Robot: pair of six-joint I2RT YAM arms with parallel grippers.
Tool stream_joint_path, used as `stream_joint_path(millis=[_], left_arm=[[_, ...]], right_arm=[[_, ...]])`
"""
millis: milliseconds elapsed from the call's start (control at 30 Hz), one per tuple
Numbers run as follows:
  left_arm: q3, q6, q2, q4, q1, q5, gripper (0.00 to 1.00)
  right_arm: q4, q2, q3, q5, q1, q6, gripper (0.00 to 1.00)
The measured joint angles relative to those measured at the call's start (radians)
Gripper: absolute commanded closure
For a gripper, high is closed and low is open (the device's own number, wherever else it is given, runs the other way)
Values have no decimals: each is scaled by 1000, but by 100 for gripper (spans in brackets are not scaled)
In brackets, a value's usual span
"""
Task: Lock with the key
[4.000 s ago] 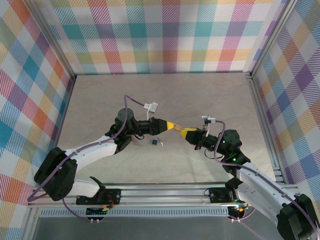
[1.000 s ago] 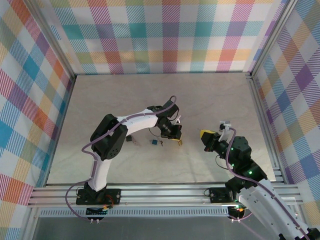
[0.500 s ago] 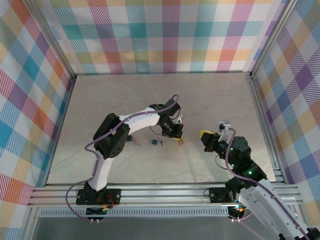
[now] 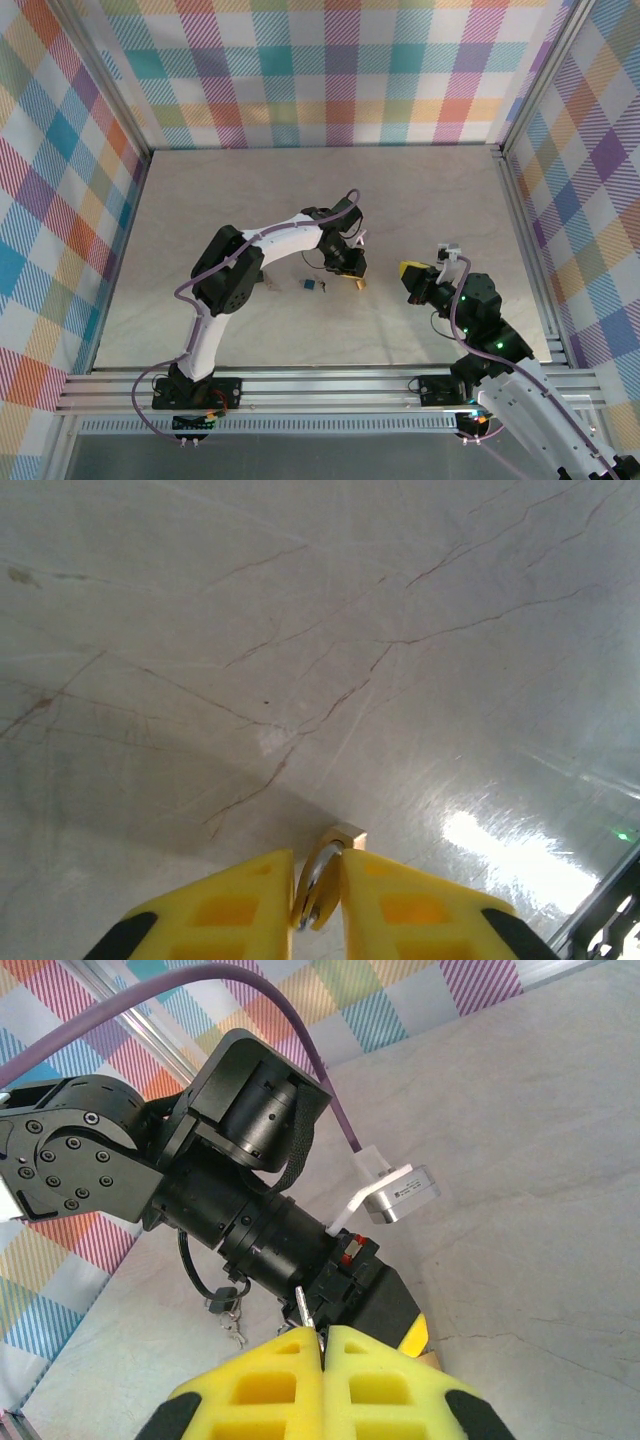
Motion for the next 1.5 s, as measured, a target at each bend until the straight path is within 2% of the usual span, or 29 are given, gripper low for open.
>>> stream_joint_path(millis=[167, 233, 533, 667, 800, 933, 1100, 1167, 1500], left_arm=[[27, 10, 2, -16, 0, -9, 65], [40, 18, 2, -21, 1, -12, 55], [74, 46, -20, -49, 8, -34, 29], [74, 61, -97, -65, 10, -63, 19], [46, 75, -245, -49, 10, -98, 9], [-45, 77, -429, -5, 10, -127, 7], [-164, 77, -574, 34, 10, -172, 5], [-226, 77, -634, 39, 10, -197, 0], [-543, 108, -1108, 73, 10, -433, 0]], right_arm=[[0, 0, 0, 0, 0, 0, 100], [0, 0, 0, 0, 0, 0, 100], [0, 0, -2, 1, 0, 0, 100], [0, 11, -2, 2, 0, 0, 100], [0, 49, -2, 7, 0, 0, 100], [8, 100, -2, 9, 0, 0, 100], [30, 169, -2, 8, 0, -3, 100], [45, 208, -3, 5, 0, -3, 100], [144, 465, -3, -40, 0, 5, 100]])
